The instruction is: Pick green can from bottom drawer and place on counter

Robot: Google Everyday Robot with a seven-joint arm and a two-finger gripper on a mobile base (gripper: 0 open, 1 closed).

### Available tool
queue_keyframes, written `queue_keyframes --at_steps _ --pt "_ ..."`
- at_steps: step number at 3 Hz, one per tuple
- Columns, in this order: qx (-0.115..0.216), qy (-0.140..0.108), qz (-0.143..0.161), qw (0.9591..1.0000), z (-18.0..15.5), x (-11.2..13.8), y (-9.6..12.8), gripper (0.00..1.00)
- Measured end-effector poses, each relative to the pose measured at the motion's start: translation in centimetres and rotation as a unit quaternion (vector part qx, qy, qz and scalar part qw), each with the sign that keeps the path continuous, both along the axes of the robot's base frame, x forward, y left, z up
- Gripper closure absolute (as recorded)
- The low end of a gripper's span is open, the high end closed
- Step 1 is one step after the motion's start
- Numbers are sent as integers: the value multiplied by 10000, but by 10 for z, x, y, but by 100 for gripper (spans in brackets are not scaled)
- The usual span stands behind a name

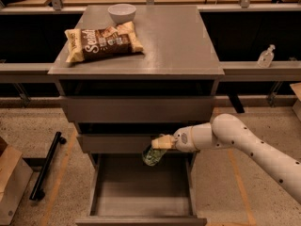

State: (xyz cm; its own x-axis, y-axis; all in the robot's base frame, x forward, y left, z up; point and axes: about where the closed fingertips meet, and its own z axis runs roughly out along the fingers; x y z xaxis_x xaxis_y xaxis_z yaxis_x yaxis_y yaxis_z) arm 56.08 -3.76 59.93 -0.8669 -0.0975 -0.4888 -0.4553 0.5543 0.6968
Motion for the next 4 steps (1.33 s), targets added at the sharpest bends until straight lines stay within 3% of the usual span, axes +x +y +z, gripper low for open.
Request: queue_keyframes --at_steps 1,2,3,4 --pt "48 -232 131 9996 27 -6 4 100" --pt "245 -727 434 9961 92 -21 7 100" --pt "320 -1328 743 9878 175 -40 12 100" --pt "-74 -2207 843 9717 278 -63 27 100"
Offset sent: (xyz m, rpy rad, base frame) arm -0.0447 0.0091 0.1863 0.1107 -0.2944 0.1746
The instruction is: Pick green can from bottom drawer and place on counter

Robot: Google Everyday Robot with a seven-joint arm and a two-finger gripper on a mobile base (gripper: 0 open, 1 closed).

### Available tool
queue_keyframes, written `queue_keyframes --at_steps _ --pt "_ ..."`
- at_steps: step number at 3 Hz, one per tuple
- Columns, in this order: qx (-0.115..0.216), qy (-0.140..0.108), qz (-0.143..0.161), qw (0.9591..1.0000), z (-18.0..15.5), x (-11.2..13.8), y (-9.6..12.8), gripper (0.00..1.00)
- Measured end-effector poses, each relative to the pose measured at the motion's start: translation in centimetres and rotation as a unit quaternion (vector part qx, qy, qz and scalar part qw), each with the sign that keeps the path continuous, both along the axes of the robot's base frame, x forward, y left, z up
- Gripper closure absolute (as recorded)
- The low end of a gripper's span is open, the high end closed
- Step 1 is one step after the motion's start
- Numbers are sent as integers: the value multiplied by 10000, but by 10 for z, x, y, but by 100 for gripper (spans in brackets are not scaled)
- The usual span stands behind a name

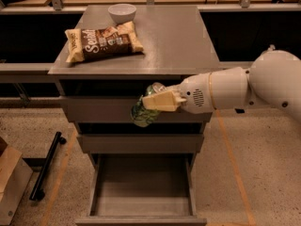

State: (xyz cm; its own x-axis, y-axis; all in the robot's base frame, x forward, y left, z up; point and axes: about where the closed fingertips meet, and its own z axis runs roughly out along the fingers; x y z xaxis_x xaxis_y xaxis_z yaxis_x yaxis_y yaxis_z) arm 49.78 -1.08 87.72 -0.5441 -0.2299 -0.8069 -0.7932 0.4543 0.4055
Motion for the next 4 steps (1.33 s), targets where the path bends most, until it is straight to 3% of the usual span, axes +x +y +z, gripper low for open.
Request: queue_keyframes --at_steps 1,2,3,4 --pt "-34 32 27 10000 -4 -1 3 100" --pt "-168 -146 -105 9997 1 19 0 100" --pt "-571 -419 -245 9972 23 48 -12 100" --pt "-1039 -694 -445 9912 59 83 -29 100"
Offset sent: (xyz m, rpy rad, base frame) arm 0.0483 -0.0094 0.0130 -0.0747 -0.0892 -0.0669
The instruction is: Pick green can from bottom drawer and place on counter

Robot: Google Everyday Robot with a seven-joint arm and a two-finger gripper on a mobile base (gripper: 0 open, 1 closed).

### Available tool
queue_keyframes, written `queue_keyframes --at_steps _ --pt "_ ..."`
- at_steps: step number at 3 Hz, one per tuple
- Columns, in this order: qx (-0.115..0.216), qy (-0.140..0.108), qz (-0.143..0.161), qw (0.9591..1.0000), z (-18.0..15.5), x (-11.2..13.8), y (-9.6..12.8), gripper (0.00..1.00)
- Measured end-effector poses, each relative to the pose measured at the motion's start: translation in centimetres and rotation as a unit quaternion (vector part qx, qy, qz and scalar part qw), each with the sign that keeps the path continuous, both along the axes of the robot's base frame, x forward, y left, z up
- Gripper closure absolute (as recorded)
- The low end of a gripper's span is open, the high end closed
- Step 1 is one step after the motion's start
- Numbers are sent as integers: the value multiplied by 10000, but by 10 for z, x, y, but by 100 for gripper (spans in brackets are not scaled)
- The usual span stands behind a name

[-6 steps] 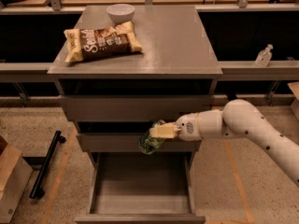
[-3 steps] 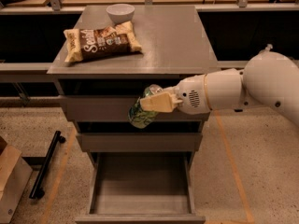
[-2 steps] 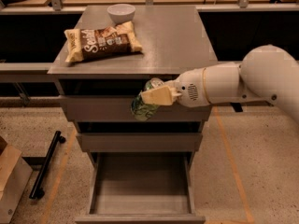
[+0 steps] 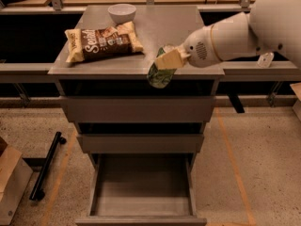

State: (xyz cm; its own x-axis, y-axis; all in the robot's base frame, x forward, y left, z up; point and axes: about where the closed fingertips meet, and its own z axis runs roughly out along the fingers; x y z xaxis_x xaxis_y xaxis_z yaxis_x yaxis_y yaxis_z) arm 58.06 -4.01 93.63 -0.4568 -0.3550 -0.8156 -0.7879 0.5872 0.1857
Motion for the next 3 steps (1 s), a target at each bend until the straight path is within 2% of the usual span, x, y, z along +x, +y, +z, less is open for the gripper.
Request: queue_keyframes --at_steps 1,2,3 --pt "-558 -171 -220 9980 34 39 -18 100" --pt "-483 -320 -223 9981 57 52 -14 100" --pt "-674 -173 -378 9969 44 53 -15 100"
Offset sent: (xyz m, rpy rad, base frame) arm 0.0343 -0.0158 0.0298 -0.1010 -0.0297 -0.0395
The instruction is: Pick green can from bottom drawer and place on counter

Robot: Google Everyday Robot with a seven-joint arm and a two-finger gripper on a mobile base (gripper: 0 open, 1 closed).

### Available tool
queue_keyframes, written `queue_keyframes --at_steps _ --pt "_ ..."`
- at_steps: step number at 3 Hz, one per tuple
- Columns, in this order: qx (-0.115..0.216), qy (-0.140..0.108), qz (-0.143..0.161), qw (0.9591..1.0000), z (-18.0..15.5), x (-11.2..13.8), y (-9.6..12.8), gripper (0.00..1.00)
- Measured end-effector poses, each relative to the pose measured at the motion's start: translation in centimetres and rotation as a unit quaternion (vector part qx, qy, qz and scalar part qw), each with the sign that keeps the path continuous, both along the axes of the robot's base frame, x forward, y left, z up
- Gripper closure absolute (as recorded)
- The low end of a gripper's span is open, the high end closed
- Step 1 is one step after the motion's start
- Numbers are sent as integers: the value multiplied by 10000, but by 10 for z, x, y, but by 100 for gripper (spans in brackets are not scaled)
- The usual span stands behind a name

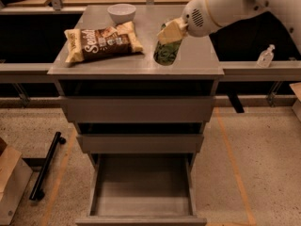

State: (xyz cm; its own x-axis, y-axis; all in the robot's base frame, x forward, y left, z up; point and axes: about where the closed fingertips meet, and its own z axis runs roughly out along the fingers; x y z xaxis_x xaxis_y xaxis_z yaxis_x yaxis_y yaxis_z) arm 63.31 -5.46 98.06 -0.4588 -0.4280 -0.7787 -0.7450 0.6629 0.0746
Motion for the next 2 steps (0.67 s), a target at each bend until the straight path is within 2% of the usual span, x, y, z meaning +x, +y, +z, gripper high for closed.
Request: queue_keyframes --at_steps 1,2 --pt "-141 9 -243 9996 -6 6 -2 100" --pt "-344 -151 -579 9976 -7 38 -16 100"
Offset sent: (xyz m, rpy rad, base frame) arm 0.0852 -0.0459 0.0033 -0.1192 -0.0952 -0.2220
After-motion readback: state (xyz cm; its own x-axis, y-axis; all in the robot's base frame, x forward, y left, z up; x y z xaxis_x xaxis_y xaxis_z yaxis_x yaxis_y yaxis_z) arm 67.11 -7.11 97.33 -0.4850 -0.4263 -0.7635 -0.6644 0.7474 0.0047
